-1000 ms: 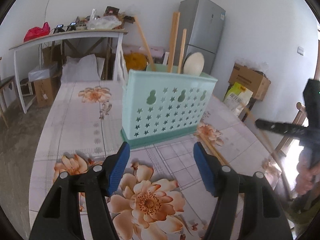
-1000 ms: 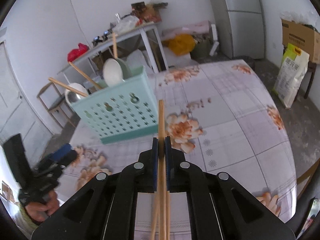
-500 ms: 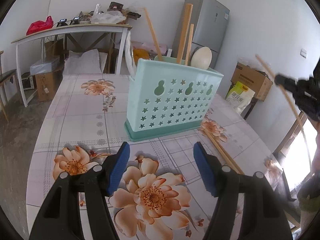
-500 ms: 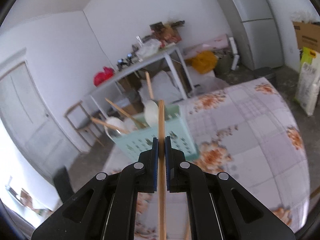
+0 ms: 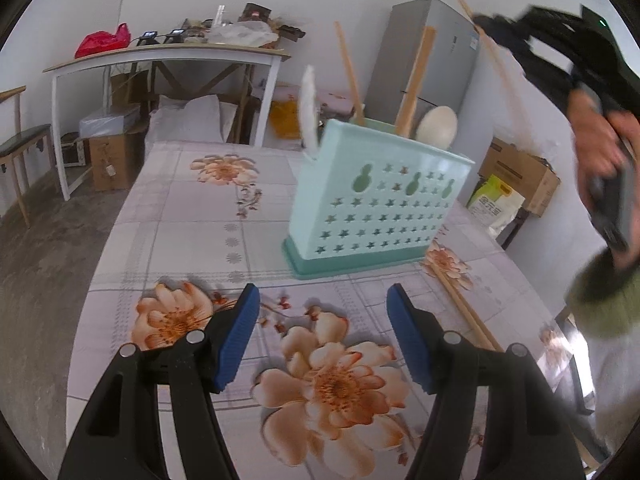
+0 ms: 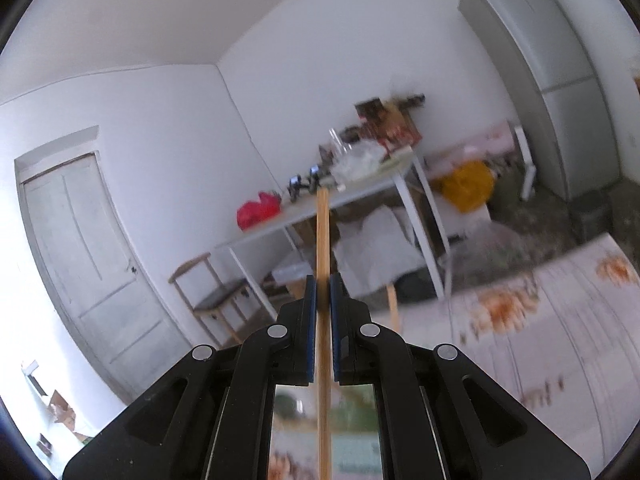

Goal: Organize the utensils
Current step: 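Lift the held chopstick upright with the right tool above the holder, then lower the chopstick into the green holder and open the right tool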

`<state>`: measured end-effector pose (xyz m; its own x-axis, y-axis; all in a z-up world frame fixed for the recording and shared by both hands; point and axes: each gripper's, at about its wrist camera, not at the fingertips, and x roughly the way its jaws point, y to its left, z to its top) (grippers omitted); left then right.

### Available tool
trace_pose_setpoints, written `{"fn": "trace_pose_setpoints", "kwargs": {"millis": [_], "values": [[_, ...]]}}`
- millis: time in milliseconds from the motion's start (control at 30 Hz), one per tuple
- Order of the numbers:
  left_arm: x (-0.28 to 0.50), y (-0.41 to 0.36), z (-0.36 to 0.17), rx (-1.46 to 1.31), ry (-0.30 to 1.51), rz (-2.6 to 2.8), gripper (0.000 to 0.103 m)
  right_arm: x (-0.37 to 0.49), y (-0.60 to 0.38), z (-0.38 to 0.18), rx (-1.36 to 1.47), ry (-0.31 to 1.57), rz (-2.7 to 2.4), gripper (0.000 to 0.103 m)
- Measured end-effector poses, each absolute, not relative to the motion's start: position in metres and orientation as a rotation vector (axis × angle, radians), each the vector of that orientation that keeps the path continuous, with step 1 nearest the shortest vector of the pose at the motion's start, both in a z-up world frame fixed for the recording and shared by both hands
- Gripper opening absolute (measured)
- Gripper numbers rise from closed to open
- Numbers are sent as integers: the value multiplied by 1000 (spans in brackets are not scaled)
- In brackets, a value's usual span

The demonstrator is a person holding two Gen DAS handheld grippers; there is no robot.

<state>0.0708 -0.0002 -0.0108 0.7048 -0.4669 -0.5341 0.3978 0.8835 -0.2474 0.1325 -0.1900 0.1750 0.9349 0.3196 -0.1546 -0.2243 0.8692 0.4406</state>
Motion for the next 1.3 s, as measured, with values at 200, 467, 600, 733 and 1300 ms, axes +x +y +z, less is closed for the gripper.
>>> {"fn": "trace_pose_setpoints", "kwargs": {"millis": [200,467,600,733,1300], "values": [[76,17,-17,-145,635,-442,64,168,-176,180,340,174,199,5],[80,25,-23,-166,649,-425,64,172,-172,167,271,186,150,5],[80,23,-21,-162,642,-436,64,166,-169,175,246,152,151,5],[78,21,-18,-158,635,-438,64,163,-168,185,221,117,156,5],[75,11,-14,-136,639,-451,64,120,-190,138,176,270,183,60]]}}
